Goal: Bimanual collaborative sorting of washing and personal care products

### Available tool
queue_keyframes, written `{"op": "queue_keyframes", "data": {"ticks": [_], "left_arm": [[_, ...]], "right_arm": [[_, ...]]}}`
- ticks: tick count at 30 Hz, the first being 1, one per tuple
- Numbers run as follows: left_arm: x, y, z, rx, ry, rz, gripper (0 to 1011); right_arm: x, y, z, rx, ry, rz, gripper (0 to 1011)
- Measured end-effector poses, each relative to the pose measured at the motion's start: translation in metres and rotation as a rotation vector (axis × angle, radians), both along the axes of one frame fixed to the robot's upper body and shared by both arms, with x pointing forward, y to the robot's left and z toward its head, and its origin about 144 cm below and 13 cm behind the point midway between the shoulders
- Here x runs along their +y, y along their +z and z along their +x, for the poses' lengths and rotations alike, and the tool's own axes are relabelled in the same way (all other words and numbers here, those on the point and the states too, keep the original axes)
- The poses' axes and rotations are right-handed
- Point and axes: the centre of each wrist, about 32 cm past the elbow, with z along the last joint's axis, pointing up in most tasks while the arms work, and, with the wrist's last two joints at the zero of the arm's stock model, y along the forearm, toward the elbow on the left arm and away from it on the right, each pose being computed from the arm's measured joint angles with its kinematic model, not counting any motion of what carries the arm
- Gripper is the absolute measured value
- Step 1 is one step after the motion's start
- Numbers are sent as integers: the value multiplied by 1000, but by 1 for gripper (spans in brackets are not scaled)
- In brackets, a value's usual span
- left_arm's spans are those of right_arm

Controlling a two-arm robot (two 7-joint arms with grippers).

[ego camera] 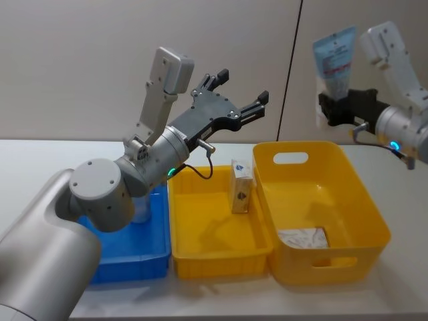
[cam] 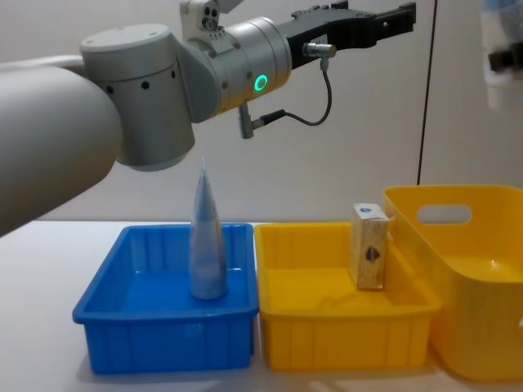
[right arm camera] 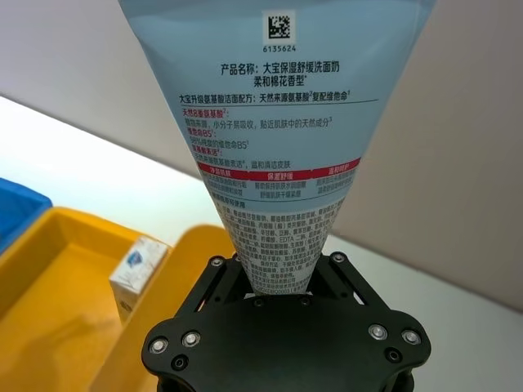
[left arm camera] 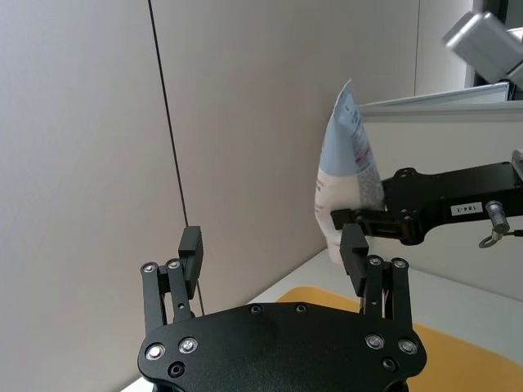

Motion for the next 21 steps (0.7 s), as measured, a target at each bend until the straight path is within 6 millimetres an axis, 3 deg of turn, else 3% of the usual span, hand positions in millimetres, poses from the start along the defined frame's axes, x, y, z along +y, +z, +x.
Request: {"op": "queue_keyframes", "data": {"ticks": [12, 21], "left_arm": [[0, 0, 0, 0, 0, 0, 1001], [0, 0, 0, 0, 0, 0, 1001]], "right_arm": [[-15, 5, 13, 153, -35, 14, 189], [-16, 8, 36, 303, -8, -2, 188]]}}
